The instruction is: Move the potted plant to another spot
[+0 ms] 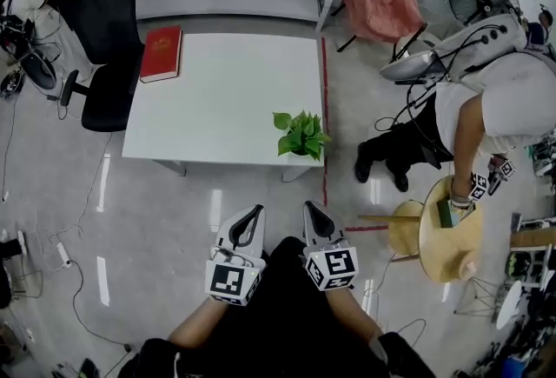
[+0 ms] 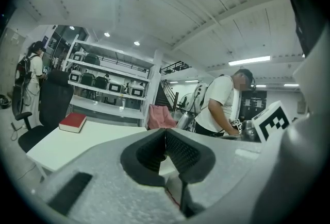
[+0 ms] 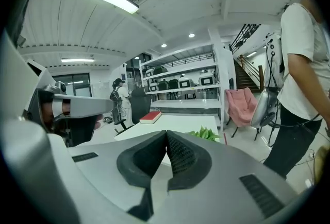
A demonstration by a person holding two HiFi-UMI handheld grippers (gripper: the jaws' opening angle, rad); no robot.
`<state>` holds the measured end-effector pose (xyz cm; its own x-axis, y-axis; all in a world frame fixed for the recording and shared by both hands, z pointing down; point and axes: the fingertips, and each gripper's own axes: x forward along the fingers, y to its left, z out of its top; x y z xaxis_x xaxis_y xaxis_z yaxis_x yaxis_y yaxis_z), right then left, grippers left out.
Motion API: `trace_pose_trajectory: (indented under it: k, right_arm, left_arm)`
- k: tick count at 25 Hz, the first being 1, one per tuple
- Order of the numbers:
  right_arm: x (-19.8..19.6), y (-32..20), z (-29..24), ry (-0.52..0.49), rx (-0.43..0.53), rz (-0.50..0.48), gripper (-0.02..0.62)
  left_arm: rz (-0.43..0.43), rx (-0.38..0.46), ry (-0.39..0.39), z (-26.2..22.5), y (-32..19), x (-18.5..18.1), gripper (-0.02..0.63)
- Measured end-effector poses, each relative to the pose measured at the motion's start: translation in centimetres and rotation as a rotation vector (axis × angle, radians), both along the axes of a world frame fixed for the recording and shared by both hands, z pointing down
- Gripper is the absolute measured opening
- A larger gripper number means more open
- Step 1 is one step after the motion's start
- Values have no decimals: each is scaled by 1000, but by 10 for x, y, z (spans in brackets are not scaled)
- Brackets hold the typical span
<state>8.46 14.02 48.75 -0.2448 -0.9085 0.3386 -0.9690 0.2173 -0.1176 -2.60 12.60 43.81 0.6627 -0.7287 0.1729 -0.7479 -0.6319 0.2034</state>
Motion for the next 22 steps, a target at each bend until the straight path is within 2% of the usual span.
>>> trace_pose_trajectory:
  k: [12,22]
  right_arm:
    - [21,-63,39,68,-83,-13,12]
    - [29,-115,87,226,-225,-126,14]
  left_arm:
    - [15,-31,7,13,-49,19,17]
    - [-19,-64,-5,23,-103,36,17]
